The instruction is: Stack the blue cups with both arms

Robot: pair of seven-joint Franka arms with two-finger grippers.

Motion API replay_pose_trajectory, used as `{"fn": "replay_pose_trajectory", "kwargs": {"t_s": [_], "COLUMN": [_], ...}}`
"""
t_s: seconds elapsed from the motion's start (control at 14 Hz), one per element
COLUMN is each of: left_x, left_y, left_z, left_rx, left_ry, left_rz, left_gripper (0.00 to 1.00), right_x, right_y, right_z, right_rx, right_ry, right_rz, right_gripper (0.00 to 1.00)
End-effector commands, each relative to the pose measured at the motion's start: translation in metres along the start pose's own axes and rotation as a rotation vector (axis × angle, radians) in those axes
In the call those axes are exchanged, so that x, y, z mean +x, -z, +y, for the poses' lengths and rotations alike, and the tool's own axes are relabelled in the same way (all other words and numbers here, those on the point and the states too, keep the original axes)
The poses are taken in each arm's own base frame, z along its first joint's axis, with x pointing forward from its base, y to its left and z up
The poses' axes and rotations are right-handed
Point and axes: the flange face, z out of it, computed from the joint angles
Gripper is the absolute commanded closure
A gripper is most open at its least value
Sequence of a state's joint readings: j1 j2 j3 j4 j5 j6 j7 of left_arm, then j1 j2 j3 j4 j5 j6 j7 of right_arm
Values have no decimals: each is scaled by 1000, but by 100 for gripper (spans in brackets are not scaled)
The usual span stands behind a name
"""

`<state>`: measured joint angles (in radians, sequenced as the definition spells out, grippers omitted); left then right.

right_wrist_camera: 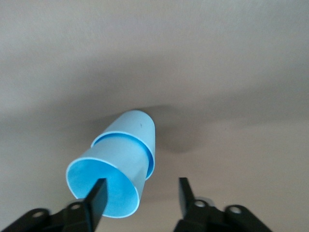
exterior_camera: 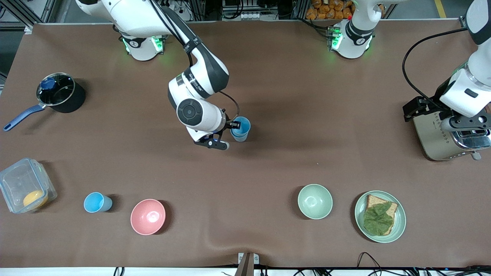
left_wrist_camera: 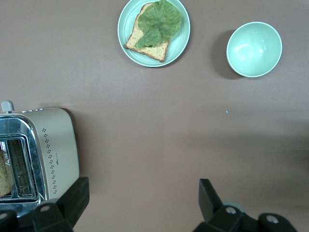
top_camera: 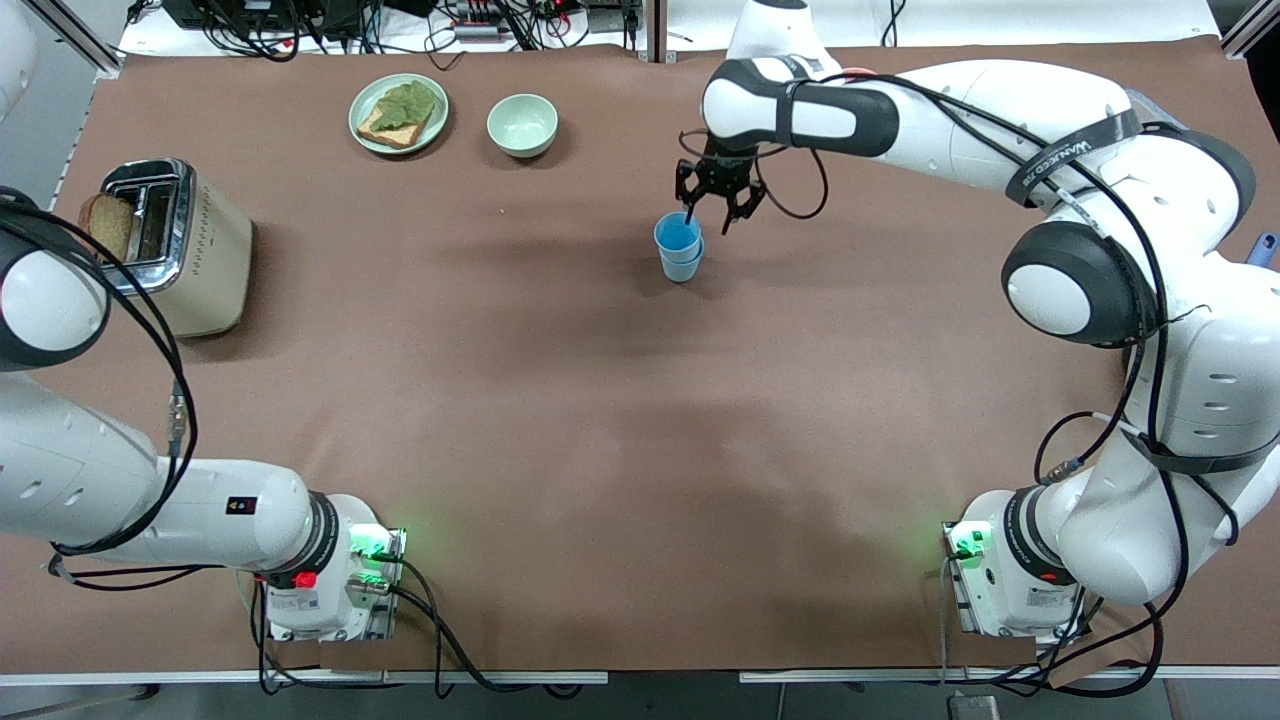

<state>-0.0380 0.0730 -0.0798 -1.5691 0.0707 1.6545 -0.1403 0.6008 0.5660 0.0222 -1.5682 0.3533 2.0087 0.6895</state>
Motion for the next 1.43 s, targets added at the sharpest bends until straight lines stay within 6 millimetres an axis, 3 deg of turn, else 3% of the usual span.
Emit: {"fn": "replay_pose_trajectory", "kwargs": {"t_s": [0.0,0.21,0.43,0.71,1.07,1.36], "left_x": [-7,-12,-13,-14,-14,-14], "left_y": [15,15,22,22,21,20], "left_z": [-3,-8,-2,3,5,6], "left_rx": [-11,-9,-10,-10,-10,-5], "left_ry": [5,13,-7,-6,14,-6], "left_rz": [-19,-58,-56,-55,-54,-56], "left_gripper": [0,0,0,0,0,0], "right_x": [23,54,54,56,19,2], "right_y": [36,81,140,195,276,310], "right_z": [29,91,161,260,338,374], "right_rx": [-5,-80,-130,-154,-142,-154], "right_ry": [40,142,213,281,238,251], "right_rz": [1,-2,-7,35,135,157], "right_gripper": [0,0,0,0,0,0]}}
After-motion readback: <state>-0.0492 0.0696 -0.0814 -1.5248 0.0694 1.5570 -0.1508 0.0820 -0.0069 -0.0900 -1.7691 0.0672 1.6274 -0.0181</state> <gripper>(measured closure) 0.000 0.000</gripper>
